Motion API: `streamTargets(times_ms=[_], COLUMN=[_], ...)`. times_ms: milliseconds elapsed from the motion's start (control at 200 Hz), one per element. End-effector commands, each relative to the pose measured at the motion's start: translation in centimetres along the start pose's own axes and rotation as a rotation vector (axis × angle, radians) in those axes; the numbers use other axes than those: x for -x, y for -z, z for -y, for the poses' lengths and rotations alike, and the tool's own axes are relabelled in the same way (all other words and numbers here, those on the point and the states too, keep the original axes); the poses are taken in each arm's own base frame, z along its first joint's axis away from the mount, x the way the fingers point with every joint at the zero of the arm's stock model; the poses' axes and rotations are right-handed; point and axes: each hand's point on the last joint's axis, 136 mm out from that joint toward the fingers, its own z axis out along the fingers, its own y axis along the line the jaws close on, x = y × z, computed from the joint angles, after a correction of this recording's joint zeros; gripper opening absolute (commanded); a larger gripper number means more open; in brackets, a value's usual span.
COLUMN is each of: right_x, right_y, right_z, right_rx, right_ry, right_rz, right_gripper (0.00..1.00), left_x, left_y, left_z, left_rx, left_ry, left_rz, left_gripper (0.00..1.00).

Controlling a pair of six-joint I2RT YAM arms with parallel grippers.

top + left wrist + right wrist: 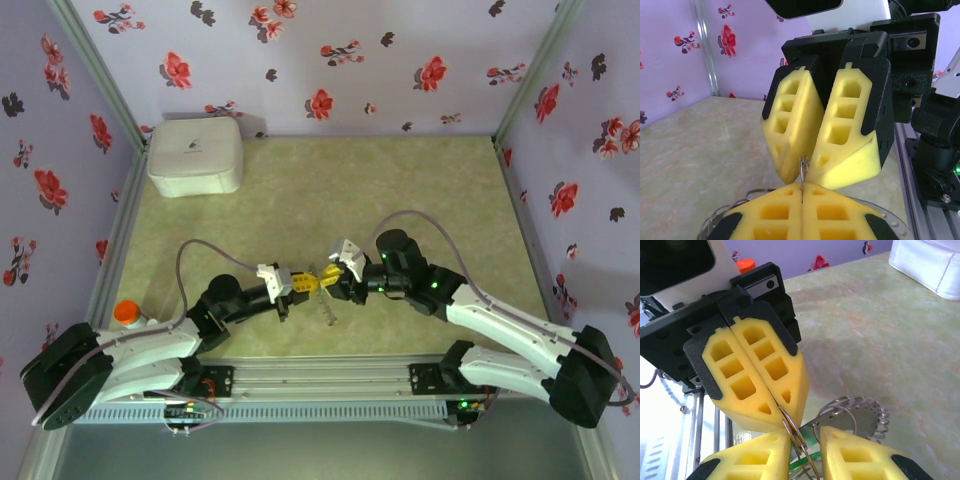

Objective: Put the keys on the keyring

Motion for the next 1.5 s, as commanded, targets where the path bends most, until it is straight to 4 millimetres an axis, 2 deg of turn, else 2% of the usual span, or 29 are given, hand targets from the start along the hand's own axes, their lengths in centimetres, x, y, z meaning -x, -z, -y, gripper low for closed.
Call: streamTargets(times_ms=[0, 285, 415, 500, 605, 665, 700, 770, 865, 1035, 1140, 1185, 1195, 1220, 1495], right_x=[0.6, 0.7, 0.8, 1.0, 0.9, 0.7, 0.5, 0.0, -0.9, -2.4, -2.2, -1.8, -1.8, -1.6, -0.2], right_y=[0.2, 0.1, 0.1, 0.1, 0.1, 0.3, 0.3, 0.5, 0.9, 1.2, 1.0, 0.9, 0.8, 0.7, -0.3], right_z=[-1.1, -2.1, -2.4, -2.7, -2.8, -2.6, -2.5, -1.8, -1.0, -0.5, -0.6, -0.6, -0.6, -0.7, -1.8], right_rx=[0.065, 0.136, 0.162, 0.178, 0.187, 0.178, 0.164, 0.126, 0.074, 0.009, 0.000, 0.001, 0.002, 0.006, 0.050], right_ry=[0.056, 0.059, 0.057, 0.058, 0.060, 0.059, 0.060, 0.068, 0.087, 0.196, 0.245, 0.264, 0.267, 0.273, 0.304], right_rz=[0.024, 0.025, 0.028, 0.029, 0.009, -0.016, -0.035, -0.092, -0.200, -0.399, -0.446, -0.452, -0.453, -0.452, -0.408], right_gripper=[0.21, 0.15, 0.08, 0.00, 0.00, 0.00, 0.00, 0.00, 0.00, 0.00, 0.00, 0.00, 0.00, 0.00, 0.00], left_x=[2.4, 2.6, 2.5, 2.3, 1.8, 1.3, 1.2, 0.5, -0.6, -1.4, -1.5, -1.8, -0.9, -0.6, -0.5], left_y=[0.0, 0.1, 0.0, 0.0, 0.1, 0.2, 0.3, 0.5, 0.7, 1.0, 0.8, 0.7, 0.4, 0.2, -0.3], left_z=[1.0, 1.4, 1.5, 1.5, 1.4, 1.1, 1.0, 0.7, 0.6, 0.3, 0.4, 0.5, 0.4, 0.4, 0.9], left_rx=[-0.053, -0.078, -0.085, -0.085, -0.075, -0.053, -0.043, -0.026, -0.016, -0.006, -0.016, -0.025, -0.025, -0.031, -0.069], left_ry=[-0.018, 0.020, 0.028, 0.031, 0.029, 0.028, 0.021, -0.013, -0.056, -0.108, -0.108, -0.103, -0.110, -0.111, -0.097], left_rz=[0.088, 0.100, 0.098, 0.093, 0.082, 0.070, 0.064, 0.018, -0.070, -0.165, -0.175, -0.184, -0.167, -0.162, -0.152], left_gripper=[0.00, 0.00, 0.00, 0.00, 0.00, 0.18, 0.24, 0.31, 0.34, 0.33, 0.32, 0.32, 0.31, 0.31, 0.23])
